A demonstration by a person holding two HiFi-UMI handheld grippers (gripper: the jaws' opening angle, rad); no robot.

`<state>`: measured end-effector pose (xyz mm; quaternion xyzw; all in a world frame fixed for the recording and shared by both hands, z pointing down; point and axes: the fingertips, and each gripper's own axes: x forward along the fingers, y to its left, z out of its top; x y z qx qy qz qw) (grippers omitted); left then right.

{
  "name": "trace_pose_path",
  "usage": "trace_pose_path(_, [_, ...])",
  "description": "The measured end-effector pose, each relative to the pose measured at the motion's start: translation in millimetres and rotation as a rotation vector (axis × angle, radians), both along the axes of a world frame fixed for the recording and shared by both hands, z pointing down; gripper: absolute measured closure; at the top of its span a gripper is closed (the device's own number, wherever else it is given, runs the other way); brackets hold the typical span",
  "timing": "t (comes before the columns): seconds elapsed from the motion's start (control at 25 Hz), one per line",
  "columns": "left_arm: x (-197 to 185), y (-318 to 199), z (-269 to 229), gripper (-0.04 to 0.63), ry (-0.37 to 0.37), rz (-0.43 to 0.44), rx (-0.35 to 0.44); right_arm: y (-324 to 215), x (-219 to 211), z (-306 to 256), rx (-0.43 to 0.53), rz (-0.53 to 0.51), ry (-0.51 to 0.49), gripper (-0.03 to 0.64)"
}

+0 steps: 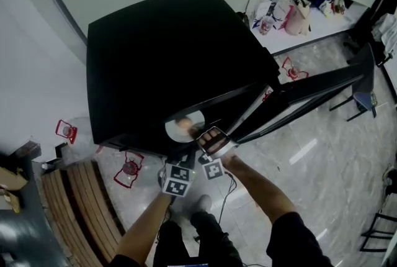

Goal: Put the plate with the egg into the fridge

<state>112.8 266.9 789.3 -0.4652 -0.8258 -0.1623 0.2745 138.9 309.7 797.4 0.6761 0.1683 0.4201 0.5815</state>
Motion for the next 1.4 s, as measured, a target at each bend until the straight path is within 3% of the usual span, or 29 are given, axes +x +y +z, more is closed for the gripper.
trace_pose_path(0.28, [-0.1, 18.4, 18.5, 0.586, 0.015, -0.048, 0.024, 3.3, 6.5, 5.2, 0.052, -0.021, 0.017, 0.588])
trace_pose_path(0.44, [-1.4, 27.9, 14.4, 0.586, 0.045, -0.047, 0.006, 10.4, 1.1, 3.4, 0.053, 0.013, 0.031, 0.578])
trace_pose_path(0.72, [17.8, 38.2, 29.7, 0.586, 0.085, -0.136, 0.066, 2.4, -16.0, 3.9, 0.089, 0.061, 0.042, 0.561])
trace_pose_path(0.92, [26.7, 50.5, 23.4, 0.586, 0.096, -0.178, 0.053, -4.6, -32.4, -7.1, 0.128, 0.109, 0.088, 0.561])
trace_pose_path(1.12, [9.5, 40.0, -26.2, 0.586, 0.025, -0.155, -0.024, -20.5, -60.5, -55.0, 0.26, 0.259, 0.374, 0.563])
trace_pose_path(1.28, [-12.9, 12.0, -91.0, 0.586, -0.04, -0.109, -0.11, -47.3, -90.1, -119.3, 0.426, 0.425, 0.71, 0.604])
trace_pose_path(1.4, [-36.2, -12.3, -145.5, 0.586, -0.088, -0.025, -0.189, -59.1, -128.4, -161.0, 0.491, 0.597, 0.968, 0.609])
